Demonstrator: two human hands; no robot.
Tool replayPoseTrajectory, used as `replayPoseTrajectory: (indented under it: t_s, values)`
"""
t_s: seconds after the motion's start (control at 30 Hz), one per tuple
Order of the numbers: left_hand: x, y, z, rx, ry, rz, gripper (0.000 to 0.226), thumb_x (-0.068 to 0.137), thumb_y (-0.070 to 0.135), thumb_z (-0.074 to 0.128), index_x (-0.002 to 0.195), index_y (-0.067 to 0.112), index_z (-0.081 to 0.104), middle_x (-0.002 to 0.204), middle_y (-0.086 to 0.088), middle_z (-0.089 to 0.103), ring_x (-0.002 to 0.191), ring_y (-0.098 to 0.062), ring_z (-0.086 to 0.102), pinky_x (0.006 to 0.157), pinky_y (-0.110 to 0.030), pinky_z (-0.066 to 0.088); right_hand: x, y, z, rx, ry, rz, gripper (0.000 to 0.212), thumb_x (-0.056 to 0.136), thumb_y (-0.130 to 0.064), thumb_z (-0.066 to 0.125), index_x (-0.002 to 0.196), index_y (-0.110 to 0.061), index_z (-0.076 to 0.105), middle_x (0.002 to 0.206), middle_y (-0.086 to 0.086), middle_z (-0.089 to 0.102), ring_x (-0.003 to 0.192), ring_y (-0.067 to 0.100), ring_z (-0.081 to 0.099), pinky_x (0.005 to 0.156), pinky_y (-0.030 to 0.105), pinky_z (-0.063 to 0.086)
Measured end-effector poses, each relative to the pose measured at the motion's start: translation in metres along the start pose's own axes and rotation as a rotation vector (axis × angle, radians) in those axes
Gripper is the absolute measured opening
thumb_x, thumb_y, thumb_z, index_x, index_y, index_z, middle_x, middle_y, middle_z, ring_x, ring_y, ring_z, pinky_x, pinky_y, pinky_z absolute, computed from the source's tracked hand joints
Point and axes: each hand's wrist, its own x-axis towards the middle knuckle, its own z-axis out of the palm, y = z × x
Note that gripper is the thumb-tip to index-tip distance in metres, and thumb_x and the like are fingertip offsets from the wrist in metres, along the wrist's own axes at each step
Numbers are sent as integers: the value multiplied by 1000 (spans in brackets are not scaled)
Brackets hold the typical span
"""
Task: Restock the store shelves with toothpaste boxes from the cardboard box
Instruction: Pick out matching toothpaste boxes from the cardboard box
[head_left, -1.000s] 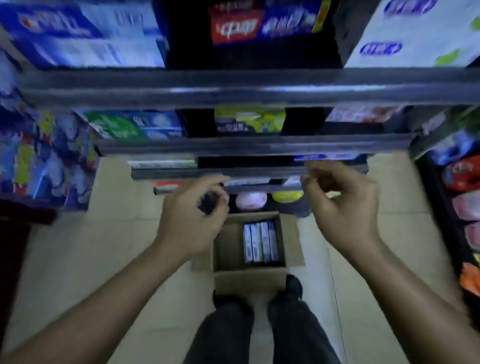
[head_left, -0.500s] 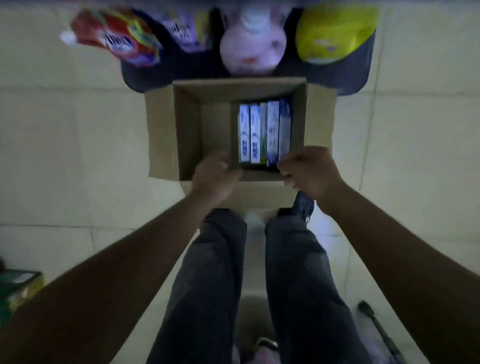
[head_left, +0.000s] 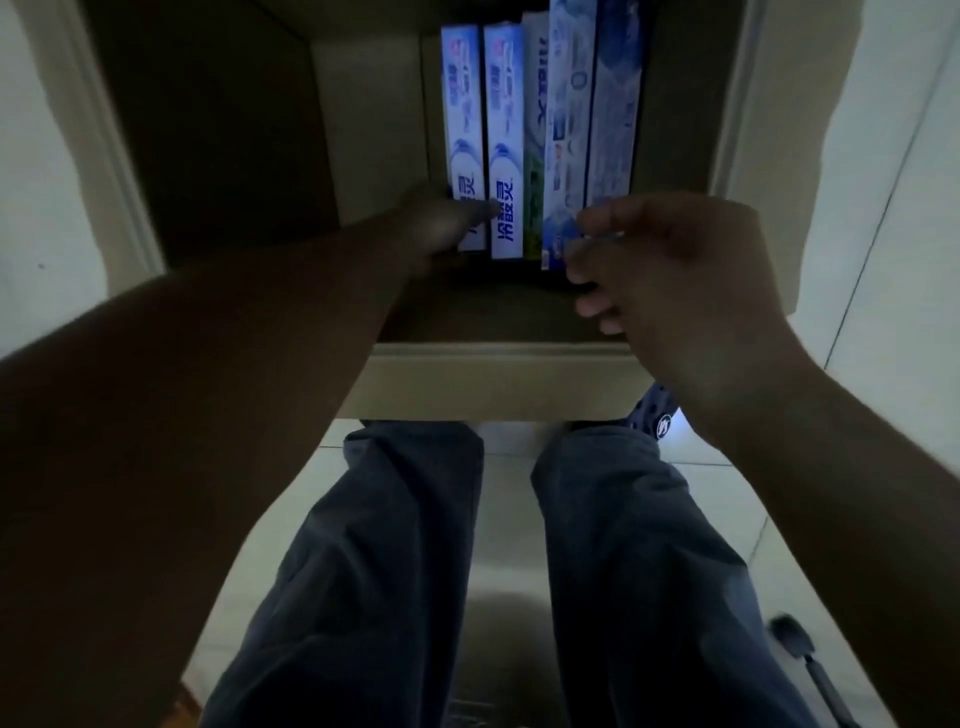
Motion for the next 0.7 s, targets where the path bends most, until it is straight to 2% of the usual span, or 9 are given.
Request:
replayPoseTrajectory:
  t_s: [0.1,0.2,0.33,0.43,0.5,0.57,0.63,0.67,0.7]
  values:
    - [20,-14,-9,-134,-65,15,28,88,28,81,111,15,73,103,1,80,88,-12,77,71,-27,61,0,4,-4,40,-13,20,16,89,-13,74,85,-28,70,77,1,75,59,13,69,61,34,58]
    - [27,-24,-11,-145,-64,74,29,81,23,88,106,15,75,100,0,80,86,-12,78,66,-25,61,2,2,-5,98,-15,86,12,90,-12,74,89,-24,71,77,2,76,57,12,68,63,35,60]
    - [27,-21,-7,45,-8,139,65,52,19,102,111,17,73,100,1,80,91,-16,77,83,-41,64,6,-5,-2,83,-39,98,8,90,-13,74,93,-20,71,78,5,75,58,12,68,64,38,59]
    - [22,-17,0,89,131,114,69,45,23,104,97,29,60,92,7,74,79,-7,74,69,-32,64,10,-9,-2,53,-40,89,8,90,-14,74,96,-18,72,79,8,75,59,14,68,67,43,59]
    - [19,-15,4,66,155,111,69,45,20,104,94,30,56,86,8,73,68,-3,73,59,-27,62,12,-11,-3,36,-39,100,7,90,-16,75,93,-21,71,78,8,75,60,15,69,71,46,60]
    - [15,-14,3,52,140,95,59,53,14,101,97,24,63,87,4,75,66,-3,73,58,-26,61,12,-13,-4,38,-40,117,9,90,-16,75,91,-24,71,79,7,75,60,15,70,74,46,60]
    - [2,-9,-3,31,40,65,34,71,12,88,100,19,71,95,-5,77,68,-6,73,58,-22,57,11,-16,-5,18,-43,123,8,89,-14,74,90,-21,72,80,9,76,62,20,72,74,45,61]
    - [-10,-5,-9,18,2,52,21,78,15,79,96,20,71,93,-4,76,62,-6,69,52,-19,51,10,-19,-7,13,-41,121,7,88,-13,73,90,-19,73,79,10,76,64,24,72,70,42,61]
    - [-23,-2,-17,5,-4,45,18,76,22,73,93,21,69,84,0,74,56,-7,62,47,-18,43,10,-22,-9,17,-39,121,6,88,-11,72,91,-17,74,79,9,76,63,25,72,66,37,60]
